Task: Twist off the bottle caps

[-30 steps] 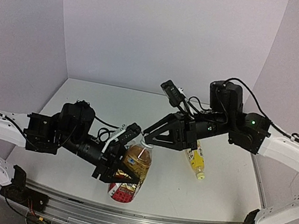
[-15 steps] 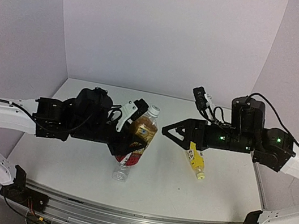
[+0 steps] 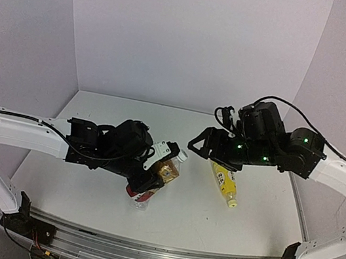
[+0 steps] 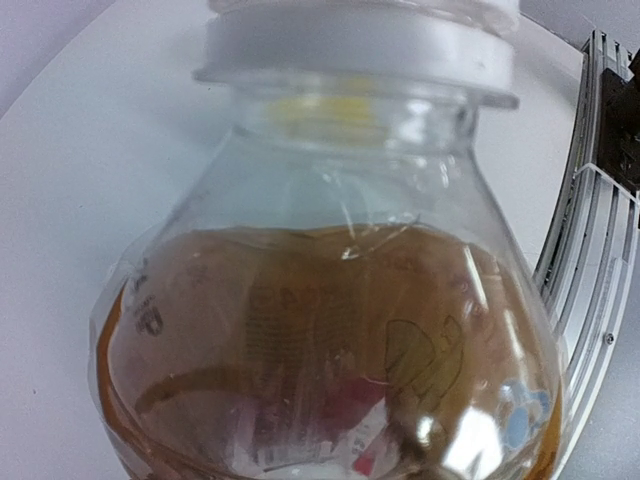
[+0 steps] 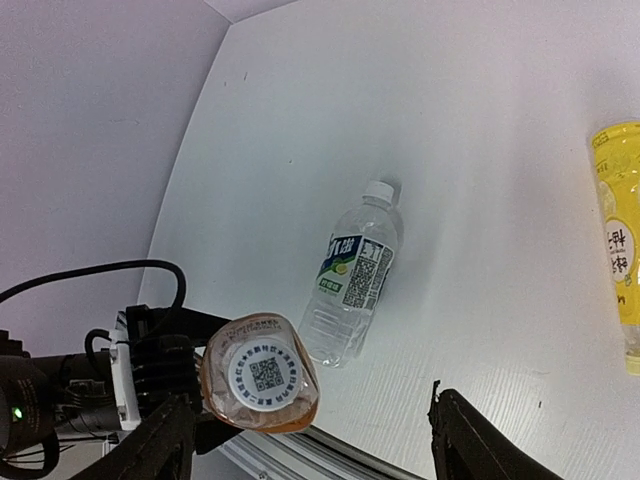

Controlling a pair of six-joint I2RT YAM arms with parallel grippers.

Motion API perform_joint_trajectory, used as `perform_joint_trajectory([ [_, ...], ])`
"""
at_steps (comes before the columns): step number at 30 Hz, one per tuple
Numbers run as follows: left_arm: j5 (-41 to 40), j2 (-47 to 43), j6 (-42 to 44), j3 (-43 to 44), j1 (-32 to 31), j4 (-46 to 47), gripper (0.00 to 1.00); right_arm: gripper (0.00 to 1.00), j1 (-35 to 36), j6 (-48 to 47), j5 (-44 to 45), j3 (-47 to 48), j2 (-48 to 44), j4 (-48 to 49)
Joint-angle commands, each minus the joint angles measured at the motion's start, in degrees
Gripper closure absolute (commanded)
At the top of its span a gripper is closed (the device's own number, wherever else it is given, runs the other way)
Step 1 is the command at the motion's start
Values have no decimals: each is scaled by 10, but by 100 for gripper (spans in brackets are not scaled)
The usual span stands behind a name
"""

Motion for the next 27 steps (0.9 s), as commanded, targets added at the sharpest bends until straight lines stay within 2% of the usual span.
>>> perform_joint_trajectory([
  [1, 13, -9, 14, 29, 1, 3, 89, 24, -5, 39, -32, 37, 33, -17],
  [13, 29, -31, 16, 13, 1, 23, 87, 34, -13, 69, -86, 55, 71, -17],
  [19, 18, -21, 13, 18, 1, 20, 88, 55, -14, 68, -107, 61, 84, -17],
  [24, 8, -16, 3, 27, 1, 22, 91, 63, -17, 66, -124, 64, 88, -18],
  [27, 12, -23, 2, 25, 1, 29, 91, 81, -17, 55, -125, 63, 85, -18],
])
